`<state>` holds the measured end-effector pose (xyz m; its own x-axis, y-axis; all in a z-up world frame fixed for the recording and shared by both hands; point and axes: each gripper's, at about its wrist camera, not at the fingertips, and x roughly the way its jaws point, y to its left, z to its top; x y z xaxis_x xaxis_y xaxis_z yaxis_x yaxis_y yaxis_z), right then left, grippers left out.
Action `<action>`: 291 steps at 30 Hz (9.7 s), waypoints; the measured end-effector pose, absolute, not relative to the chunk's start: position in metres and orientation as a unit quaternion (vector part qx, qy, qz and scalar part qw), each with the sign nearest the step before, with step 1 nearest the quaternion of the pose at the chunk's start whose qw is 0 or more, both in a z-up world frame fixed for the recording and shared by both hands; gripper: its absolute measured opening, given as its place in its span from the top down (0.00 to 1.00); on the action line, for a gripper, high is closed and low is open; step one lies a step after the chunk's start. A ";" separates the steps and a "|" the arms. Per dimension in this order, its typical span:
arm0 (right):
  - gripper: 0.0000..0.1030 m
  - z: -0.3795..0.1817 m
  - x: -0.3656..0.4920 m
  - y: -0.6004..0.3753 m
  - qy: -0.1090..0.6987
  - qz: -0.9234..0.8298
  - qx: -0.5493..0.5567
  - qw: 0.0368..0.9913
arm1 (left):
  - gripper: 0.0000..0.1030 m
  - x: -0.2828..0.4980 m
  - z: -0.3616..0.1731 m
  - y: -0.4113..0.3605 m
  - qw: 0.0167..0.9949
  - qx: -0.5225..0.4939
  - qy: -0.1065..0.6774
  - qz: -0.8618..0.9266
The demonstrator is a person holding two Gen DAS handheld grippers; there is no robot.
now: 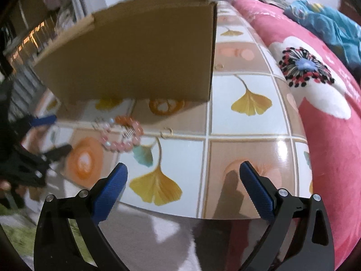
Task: Organize jewelry
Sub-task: 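Move both tools back out of the box toward the pink bracelet, then grasp the gold ring with the right tool while the left tool grasps the gold charm, then carry the ring and charm over the box with both tools, then open both tools to drop the ring and charm into the box, then move both tools back out of the box toward the pink bracelet, then position the right tool above the pink bead bracelet on the table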
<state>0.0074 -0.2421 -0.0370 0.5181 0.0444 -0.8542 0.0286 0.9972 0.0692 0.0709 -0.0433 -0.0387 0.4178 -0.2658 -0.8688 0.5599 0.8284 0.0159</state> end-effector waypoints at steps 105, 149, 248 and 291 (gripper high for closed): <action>0.94 -0.045 0.023 -0.237 0.432 0.086 -0.035 0.897 | 0.86 0.081 -0.018 -0.082 0.822 0.160 0.423 -0.346; 0.90 -0.046 0.010 -0.222 0.433 0.056 -0.027 0.900 | 0.86 0.077 -0.013 -0.076 0.827 0.154 0.418 -0.342; 0.47 0.046 0.066 -0.279 0.468 0.221 0.137 0.845 | 0.17 0.098 0.050 -0.032 0.802 0.013 0.477 -0.361; 0.12 -0.024 0.026 -0.277 0.494 -0.052 -0.017 0.868 | 0.16 0.106 -0.029 -0.035 0.821 0.087 0.514 -0.231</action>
